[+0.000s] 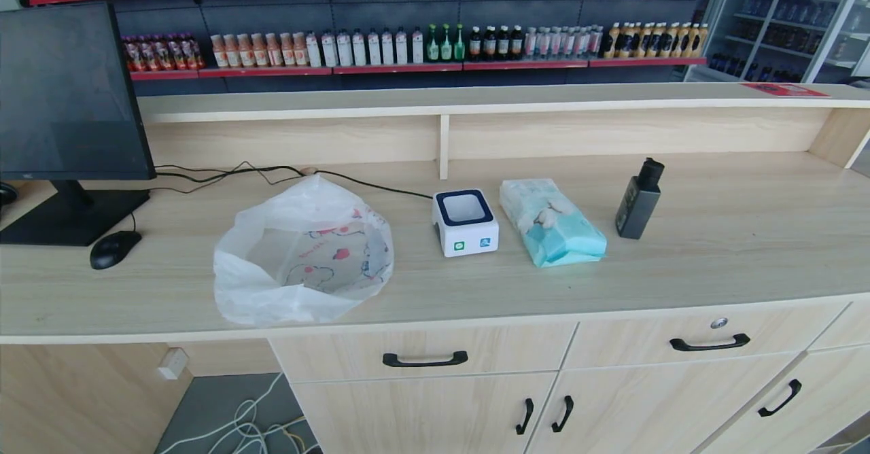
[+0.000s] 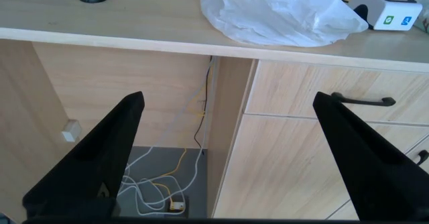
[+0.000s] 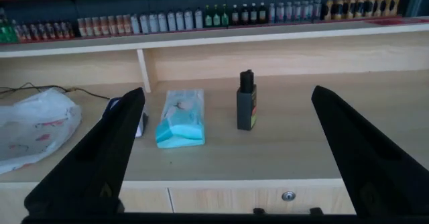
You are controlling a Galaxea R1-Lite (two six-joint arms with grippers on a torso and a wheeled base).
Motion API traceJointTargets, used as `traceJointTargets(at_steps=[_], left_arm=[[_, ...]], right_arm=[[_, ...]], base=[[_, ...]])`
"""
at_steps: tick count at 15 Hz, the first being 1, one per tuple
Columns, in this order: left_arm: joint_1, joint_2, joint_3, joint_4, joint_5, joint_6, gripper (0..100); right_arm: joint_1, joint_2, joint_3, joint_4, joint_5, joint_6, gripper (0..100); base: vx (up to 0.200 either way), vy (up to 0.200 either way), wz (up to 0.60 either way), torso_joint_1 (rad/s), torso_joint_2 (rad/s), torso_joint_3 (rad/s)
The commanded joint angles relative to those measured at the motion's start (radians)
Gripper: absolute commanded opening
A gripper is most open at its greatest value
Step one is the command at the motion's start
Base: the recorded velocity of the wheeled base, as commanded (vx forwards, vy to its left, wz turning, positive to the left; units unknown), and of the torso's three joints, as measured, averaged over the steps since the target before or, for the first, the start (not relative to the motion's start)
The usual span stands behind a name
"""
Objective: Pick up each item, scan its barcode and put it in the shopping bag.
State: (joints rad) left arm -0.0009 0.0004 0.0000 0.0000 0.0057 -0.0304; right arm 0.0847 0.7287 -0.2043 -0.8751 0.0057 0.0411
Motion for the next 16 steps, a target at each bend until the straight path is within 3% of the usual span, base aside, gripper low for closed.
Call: traceJointTargets(at_steps=[1, 3, 4, 7, 11, 16], left_arm=[[-0.001, 0.000, 0.000, 0.000, 0.000, 0.000, 100], [-0.001, 0.000, 0.000, 0.000, 0.000, 0.000, 100], [-0.001, 0.000, 0.000, 0.000, -0.001, 0.000, 100], [0.001, 0.000, 0.000, 0.000, 0.000, 0.000, 100], [-0.001, 0.000, 0.000, 0.000, 0.000, 0.000, 100], [-0.001, 0.000, 0.000, 0.000, 0.000, 0.001, 100]], right_arm=[[0.041, 0.448, -0.011, -0.455, 0.000, -0.009, 100], [0.047, 0.607, -0.038, -0.673, 0.000, -0.047, 100], [0.049, 0.658, -0.055, -0.696, 0.000, -0.056, 100], [0.096, 0.712, -0.112, -0.696, 0.000, -0.099, 100], [0.265, 0.830, -0.144, -0.696, 0.002, -0.124, 100], [0.314, 0.983, -0.204, -0.696, -0.033, -0.145, 100]], base=[[0.000, 0.000, 0.00, 0.000, 0.00, 0.000], [0.000, 0.000, 0.00, 0.000, 0.00, 0.000], [0.000, 0.000, 0.00, 0.000, 0.00, 0.000], [0.000, 0.000, 0.00, 0.000, 0.00, 0.000], [0.000, 0.000, 0.00, 0.000, 0.00, 0.000], [0.000, 0.000, 0.00, 0.000, 0.00, 0.000]])
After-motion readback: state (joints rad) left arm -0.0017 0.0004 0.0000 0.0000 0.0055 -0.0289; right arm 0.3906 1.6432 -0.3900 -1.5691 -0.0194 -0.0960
